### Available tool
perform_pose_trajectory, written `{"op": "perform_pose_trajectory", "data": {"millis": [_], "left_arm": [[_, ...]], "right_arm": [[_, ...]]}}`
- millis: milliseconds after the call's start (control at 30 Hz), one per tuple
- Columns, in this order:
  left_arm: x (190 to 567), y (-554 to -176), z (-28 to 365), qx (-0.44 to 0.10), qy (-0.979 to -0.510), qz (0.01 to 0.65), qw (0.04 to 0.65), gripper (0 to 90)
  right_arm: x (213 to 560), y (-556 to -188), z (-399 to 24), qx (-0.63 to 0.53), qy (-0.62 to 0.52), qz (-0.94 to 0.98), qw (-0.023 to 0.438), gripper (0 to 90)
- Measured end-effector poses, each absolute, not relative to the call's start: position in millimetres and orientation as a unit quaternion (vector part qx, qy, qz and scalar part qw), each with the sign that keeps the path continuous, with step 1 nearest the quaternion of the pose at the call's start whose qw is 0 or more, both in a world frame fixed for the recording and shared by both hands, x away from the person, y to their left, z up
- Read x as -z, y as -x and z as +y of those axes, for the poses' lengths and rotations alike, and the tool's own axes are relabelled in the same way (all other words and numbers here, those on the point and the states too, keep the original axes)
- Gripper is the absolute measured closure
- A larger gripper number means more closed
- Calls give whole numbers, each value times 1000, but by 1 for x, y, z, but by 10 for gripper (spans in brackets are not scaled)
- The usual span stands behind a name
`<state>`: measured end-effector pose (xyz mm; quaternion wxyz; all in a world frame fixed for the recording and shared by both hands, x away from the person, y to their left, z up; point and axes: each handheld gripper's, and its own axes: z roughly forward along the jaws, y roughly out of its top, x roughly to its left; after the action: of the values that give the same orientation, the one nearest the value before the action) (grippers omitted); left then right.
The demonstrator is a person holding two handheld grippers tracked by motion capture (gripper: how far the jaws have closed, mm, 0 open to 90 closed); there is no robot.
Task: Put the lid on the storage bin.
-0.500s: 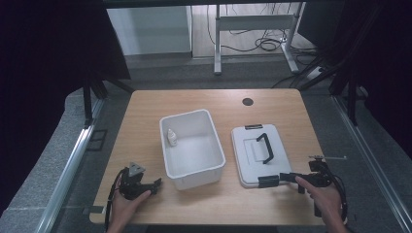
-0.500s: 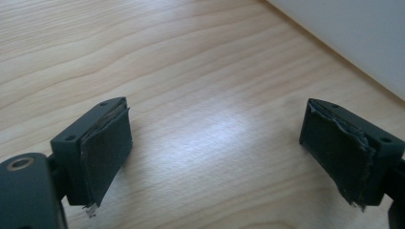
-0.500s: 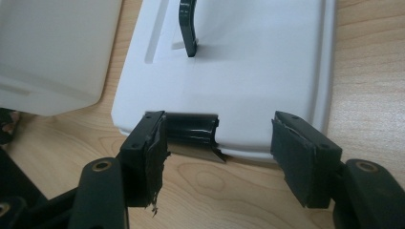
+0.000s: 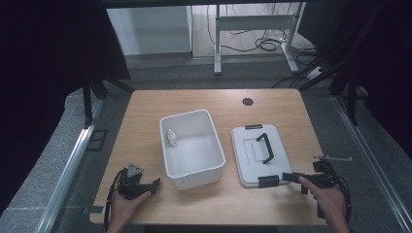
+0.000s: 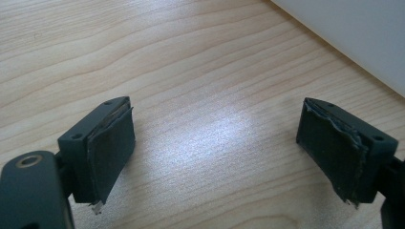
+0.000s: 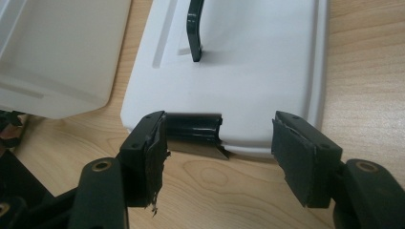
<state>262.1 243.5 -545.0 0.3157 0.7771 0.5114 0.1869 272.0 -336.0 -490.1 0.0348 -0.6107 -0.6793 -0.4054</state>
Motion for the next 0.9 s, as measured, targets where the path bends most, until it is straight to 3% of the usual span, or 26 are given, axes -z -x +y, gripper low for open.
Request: {"op": "perform_pose_trajectory", "data": {"millis": [900], "left_arm": [[545,-261,244,-187,-777,511,316,128]], "right_arm": [[476,-271,-352,404,621,-671,24,374]]}}
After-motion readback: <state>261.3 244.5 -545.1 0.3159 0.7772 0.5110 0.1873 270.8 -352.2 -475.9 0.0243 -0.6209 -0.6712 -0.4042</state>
